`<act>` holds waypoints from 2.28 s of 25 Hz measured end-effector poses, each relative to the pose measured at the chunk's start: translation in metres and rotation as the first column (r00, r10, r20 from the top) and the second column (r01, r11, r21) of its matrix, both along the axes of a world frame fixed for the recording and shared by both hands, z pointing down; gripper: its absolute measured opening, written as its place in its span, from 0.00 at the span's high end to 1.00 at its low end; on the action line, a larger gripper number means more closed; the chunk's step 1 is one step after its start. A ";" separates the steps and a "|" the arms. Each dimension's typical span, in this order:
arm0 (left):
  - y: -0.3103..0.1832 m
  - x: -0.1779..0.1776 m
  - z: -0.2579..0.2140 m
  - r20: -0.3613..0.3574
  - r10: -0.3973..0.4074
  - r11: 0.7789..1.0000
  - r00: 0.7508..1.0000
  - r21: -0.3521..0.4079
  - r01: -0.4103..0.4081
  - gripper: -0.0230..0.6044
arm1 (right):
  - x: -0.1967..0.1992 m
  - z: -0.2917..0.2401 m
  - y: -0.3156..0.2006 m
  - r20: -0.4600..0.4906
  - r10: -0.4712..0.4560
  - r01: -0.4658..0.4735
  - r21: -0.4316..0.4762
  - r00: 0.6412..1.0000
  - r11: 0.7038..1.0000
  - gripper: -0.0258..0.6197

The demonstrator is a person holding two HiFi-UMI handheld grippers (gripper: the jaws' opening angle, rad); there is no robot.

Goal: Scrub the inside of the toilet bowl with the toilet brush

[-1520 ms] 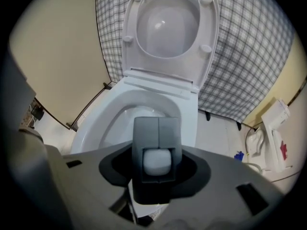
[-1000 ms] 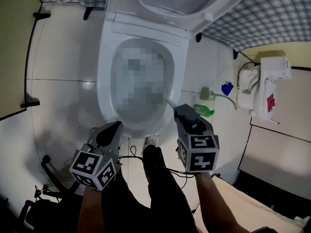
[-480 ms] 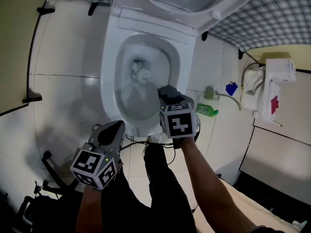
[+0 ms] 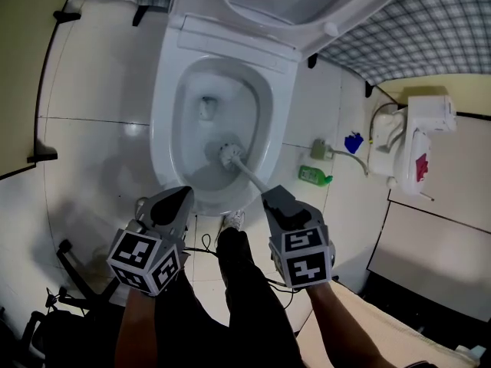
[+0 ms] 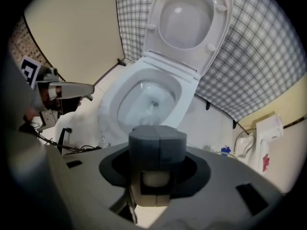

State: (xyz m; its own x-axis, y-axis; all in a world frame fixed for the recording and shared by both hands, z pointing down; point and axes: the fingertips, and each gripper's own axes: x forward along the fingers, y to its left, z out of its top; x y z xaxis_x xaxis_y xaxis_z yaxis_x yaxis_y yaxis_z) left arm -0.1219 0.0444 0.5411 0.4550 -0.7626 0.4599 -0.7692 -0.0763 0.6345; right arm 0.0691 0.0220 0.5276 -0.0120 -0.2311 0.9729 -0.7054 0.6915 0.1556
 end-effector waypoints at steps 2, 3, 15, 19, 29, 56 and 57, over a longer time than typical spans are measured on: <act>0.000 0.003 -0.002 -0.004 0.002 1.000 1.000 0.002 -0.002 0.95 | 0.002 -0.010 0.009 -0.011 -0.029 0.029 -0.012 1.000 1.000 0.67; 0.000 0.004 -0.002 -0.006 0.002 1.000 1.000 0.003 -0.002 0.95 | 0.002 -0.013 0.012 -0.015 -0.042 0.042 -0.018 0.999 0.999 0.67; 0.013 -0.004 0.004 0.009 -0.006 1.000 1.000 -0.016 0.006 0.95 | -0.020 0.038 -0.020 -0.060 -0.113 0.112 -0.022 0.992 0.994 0.67; 0.014 -0.002 0.005 0.009 -0.006 1.000 1.000 -0.019 0.006 0.95 | -0.039 0.072 -0.041 -0.069 -0.163 0.159 -0.058 0.984 0.986 0.67; 0.019 -0.005 0.011 0.027 0.007 0.999 1.000 -0.045 -0.006 0.95 | -0.093 0.100 -0.076 0.050 -0.222 0.225 -0.065 0.974 0.972 0.67; -0.003 0.023 0.005 0.060 0.096 0.995 0.994 -0.039 -0.094 0.95 | -0.089 0.032 -0.076 0.311 -0.360 0.324 0.163 0.879 0.932 0.67; -0.004 0.025 0.004 0.067 0.101 0.994 0.993 -0.038 -0.098 0.95 | -0.085 0.023 -0.079 0.338 -0.337 0.291 0.179 0.879 0.940 0.67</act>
